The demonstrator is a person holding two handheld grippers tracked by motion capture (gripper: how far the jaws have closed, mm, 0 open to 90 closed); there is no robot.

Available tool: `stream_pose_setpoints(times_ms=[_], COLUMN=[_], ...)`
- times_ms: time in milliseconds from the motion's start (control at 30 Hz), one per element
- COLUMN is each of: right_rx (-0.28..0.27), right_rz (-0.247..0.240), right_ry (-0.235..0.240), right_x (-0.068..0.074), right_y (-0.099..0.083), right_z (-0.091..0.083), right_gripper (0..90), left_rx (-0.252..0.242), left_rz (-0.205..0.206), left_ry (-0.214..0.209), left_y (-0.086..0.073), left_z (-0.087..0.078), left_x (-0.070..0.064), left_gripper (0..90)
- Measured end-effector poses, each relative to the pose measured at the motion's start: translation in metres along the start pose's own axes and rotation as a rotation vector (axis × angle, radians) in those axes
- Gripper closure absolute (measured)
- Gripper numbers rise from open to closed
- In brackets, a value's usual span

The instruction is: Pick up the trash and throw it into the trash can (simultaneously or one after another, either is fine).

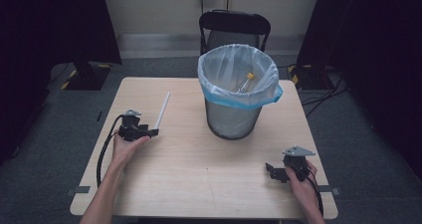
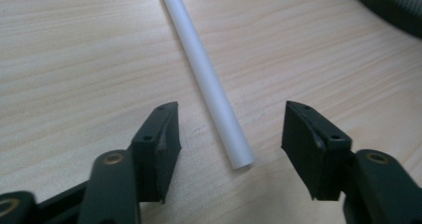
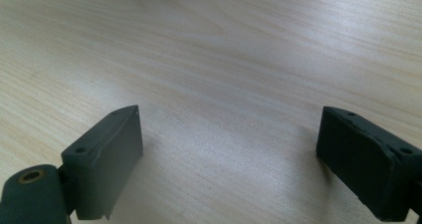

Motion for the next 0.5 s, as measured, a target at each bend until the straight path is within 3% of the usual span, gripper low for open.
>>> stream_pose_setpoints(times_ms=[67, 133, 300, 433, 500], right_rx=[0.000, 0.000, 0.000, 0.000, 0.000], right_rz=[0.000, 0.000, 0.000, 0.000, 0.000], right_ry=[0.000, 0.000, 0.000, 0.000, 0.000], right_x=[0.0000, 0.0000, 0.0000, 0.0000, 0.0000], right_y=[0.0000, 0.0000, 0.0000, 0.0000, 0.0000], right_z=[0.0000, 0.0000, 0.0000, 0.0000, 0.0000], right_gripper=[10.0, 10.0, 10.0, 10.1, 10.0], left_rx=[0.013, 0.019, 0.029, 0.019, 0.000], left_rz=[0.039, 0.038, 0.063, 0.077, 0.063], left_ry=[0.032, 0.023, 0.066, 0.090, 0.082], left_y=[-0.0005, -0.0007, -0.0008, -0.0015, -0.0020], left_z=[0.0016, 0.0043, 0.0058, 0.0045, 0.0037], left_x=[-0.0011, -0.0036, -0.0018, 0.0019, 0.0039], left_gripper=[45.5, 52.1, 59.5, 71.9, 74.8])
Point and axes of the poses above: each handheld gripper's, and its own axes: z roughly forward along the jaws, y roughly out of its top, x roughly to its left, the point moved 8 cm from there along z, roughly forward along the jaws, and after that the axes turned 10 degrees about -y, right-handed, at the moved point
